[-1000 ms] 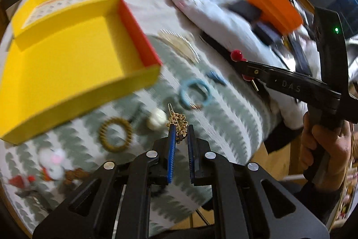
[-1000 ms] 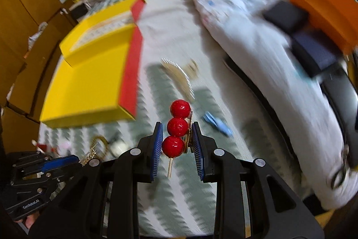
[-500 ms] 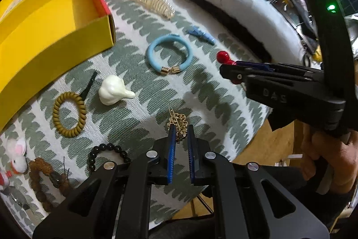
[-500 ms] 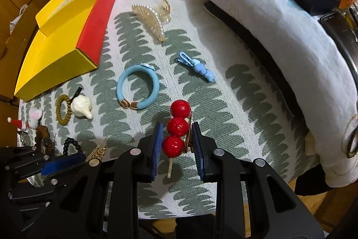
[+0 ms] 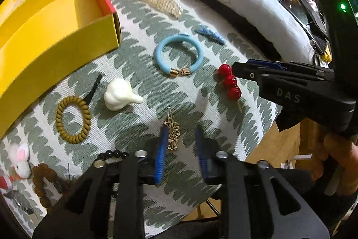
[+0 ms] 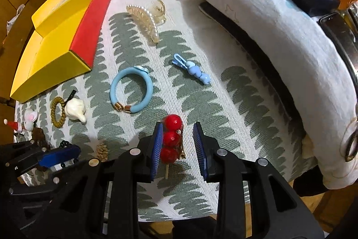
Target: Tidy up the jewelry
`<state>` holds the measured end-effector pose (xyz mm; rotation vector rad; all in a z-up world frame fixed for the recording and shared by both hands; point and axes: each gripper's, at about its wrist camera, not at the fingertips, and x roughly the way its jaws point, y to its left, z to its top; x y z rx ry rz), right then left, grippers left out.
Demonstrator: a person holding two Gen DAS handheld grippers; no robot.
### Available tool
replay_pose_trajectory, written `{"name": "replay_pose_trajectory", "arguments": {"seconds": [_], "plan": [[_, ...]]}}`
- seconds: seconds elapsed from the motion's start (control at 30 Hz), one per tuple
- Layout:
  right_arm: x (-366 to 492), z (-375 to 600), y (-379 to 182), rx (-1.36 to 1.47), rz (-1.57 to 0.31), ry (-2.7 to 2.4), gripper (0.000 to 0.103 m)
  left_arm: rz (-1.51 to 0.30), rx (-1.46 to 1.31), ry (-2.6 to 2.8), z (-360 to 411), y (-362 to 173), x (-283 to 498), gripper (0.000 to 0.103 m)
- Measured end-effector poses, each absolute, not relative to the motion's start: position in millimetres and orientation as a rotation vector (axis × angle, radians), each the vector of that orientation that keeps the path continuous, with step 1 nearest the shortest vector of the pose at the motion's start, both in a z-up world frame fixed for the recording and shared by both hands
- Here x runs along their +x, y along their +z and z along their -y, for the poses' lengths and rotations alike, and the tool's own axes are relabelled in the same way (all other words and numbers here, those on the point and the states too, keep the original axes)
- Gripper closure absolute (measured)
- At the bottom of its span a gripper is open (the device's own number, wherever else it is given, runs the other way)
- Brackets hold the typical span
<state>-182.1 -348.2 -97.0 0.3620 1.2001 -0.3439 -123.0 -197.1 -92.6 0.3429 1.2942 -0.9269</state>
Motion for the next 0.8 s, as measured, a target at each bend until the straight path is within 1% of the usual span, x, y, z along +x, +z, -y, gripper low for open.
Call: {"name": "replay_pose_trajectory", "arguments": {"seconds": [0.03, 0.1, 0.17, 0.23, 0.3, 0.37, 0.43, 0.47, 0.5, 0.53, 0.6, 0.73, 0.8], "plan": [[-182, 348, -96, 0.363, -1.196, -0.344, 0.071, -1.288, 0.339, -0.926, 197, -91, -123, 0.063], [-182, 348, -94, 0.36, -1.189, -0.347, 0.071, -1.272, 0.34, -0.923, 195, -87, -124, 0.059], [-183, 345, -89, 0.341, -1.174, -0.36, 0.071, -1.249, 0.346, -0.911, 193, -82, -125, 0.057], [-185, 341, -84, 0.33, -1.158, -0.359, 0.07, -1.21, 0.355, -0.894, 188, -75, -127, 0.05], [-187, 336, -78, 0.33, -1.14, -0.349, 0.07, -1.137, 0.367, -0.845, 178, -64, -131, 0.045], [-188, 330, -72, 0.32, -1.121, -0.341, 0.07, -1.077, 0.373, -0.795, 169, -55, -136, 0.037], [-188, 320, -67, 0.301, -1.11, -0.33, 0.069, -0.982, 0.353, -0.703, 149, -42, -142, 0.023], [-188, 315, -66, 0.294, -1.105, -0.322, 0.068, -0.941, 0.351, -0.657, 141, -37, -145, 0.02], [-189, 308, -64, 0.284, -1.099, -0.309, 0.065, -0.908, 0.354, -0.609, 133, -34, -147, 0.017], [-190, 303, -64, 0.274, -1.1, -0.305, 0.062, -0.886, 0.363, -0.572, 128, -31, -147, 0.017], [-192, 289, -61, 0.243, -1.091, -0.29, 0.053, -0.843, 0.388, -0.49, 116, -27, -151, 0.016], [-202, 271, -53, 0.224, -1.054, -0.269, 0.05, -0.8, 0.387, -0.337, 85, -22, -154, 0.013], [-209, 263, -50, 0.223, -1.032, -0.261, 0.044, -0.792, 0.363, -0.295, 69, -20, -157, 0.013]]}}
